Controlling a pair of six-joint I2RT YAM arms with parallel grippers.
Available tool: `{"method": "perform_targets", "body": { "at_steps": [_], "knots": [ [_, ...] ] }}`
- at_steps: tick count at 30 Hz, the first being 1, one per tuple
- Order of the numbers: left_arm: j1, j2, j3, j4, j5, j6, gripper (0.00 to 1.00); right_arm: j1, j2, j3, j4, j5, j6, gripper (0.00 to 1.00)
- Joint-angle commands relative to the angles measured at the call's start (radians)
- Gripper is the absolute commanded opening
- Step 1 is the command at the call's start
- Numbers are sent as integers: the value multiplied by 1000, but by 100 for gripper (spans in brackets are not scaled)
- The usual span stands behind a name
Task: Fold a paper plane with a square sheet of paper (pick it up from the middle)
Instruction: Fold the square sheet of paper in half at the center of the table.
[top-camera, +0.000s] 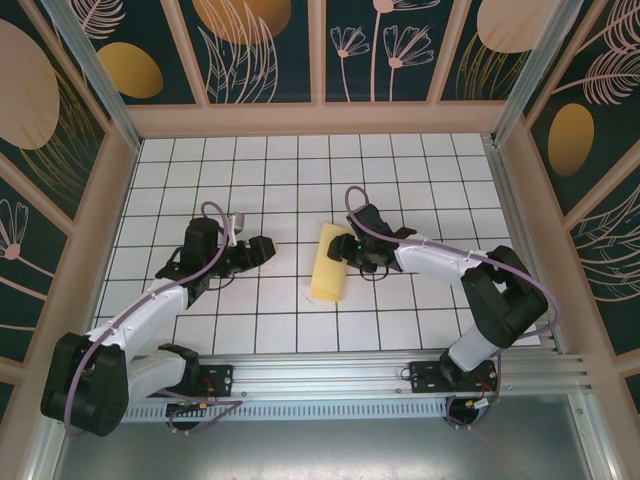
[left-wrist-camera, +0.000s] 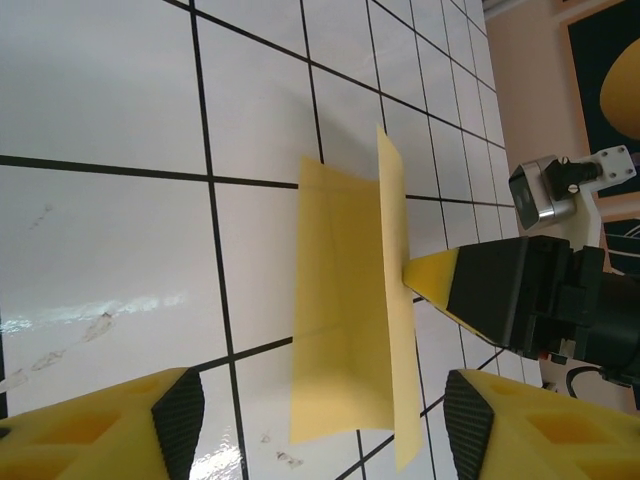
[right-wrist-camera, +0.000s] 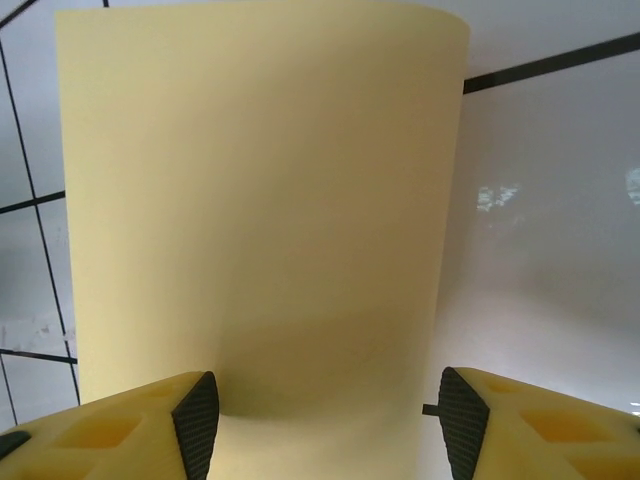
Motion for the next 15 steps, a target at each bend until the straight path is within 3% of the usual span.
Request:
{"method": "perform_targets", "body": {
  "at_steps": [1, 15],
  "knots": [
    [-30, 40, 36, 17, -31, 1, 63, -6, -1, -28, 11, -7, -12, 61],
    [-151, 181, 71, 115, -69, -59, 54, -5, 54, -4, 3, 42, 58, 58]
  ]
}}
